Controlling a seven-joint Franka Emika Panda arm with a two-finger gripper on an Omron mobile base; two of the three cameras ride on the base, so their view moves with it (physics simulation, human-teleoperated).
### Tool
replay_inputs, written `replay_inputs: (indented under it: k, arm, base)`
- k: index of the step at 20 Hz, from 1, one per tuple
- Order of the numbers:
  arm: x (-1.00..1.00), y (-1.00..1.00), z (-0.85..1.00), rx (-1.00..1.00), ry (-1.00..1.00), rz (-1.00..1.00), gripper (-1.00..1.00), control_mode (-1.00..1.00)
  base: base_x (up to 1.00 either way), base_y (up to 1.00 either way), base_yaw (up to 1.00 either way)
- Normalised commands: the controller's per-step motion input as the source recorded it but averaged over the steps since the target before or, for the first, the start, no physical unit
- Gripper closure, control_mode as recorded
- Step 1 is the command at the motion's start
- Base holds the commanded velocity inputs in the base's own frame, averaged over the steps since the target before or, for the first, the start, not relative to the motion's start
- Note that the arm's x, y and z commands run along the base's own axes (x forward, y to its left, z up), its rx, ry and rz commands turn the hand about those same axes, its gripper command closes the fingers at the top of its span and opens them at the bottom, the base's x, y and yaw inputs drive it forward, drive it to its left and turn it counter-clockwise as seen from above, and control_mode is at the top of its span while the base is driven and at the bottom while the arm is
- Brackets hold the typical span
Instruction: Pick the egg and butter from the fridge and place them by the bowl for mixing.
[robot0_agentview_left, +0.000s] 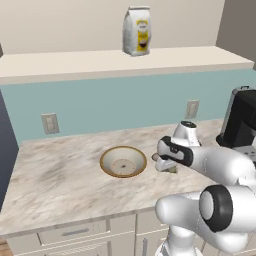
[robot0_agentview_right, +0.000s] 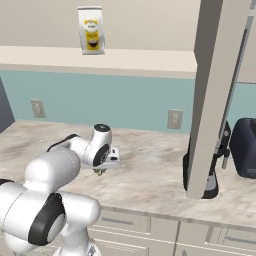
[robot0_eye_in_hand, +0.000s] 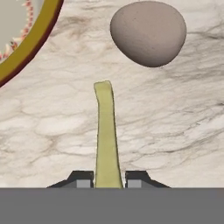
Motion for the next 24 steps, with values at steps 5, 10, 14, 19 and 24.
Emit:
replay_inputs:
  k: [5,10,14,19,24]
  arm:
    - [0.06,0.09,-0.33,0.00,0.01,0.00,1.00,-1.00]
    - [0.02,0.09,-0.28,0.00,0.00,0.00,1.00,-1.00]
    - [0.05,0.07,-0.14,0.00,0.00,0.00,-1.00,-1.00]
    - [0.01,0.01,-0.01,0.00,0.00,0.00,-1.00,-1.00]
    - [0.00,0.00,0.00,0.00,0.00,0.00,-1.00,-1.00]
  base:
    - [0.00,0.00,0.00]
    - [0.00,0.00,0.00]
    - [0.00,0.00,0.00]
    - [0.00,0.00,0.00]
    - [0.00,0.00,0.00]
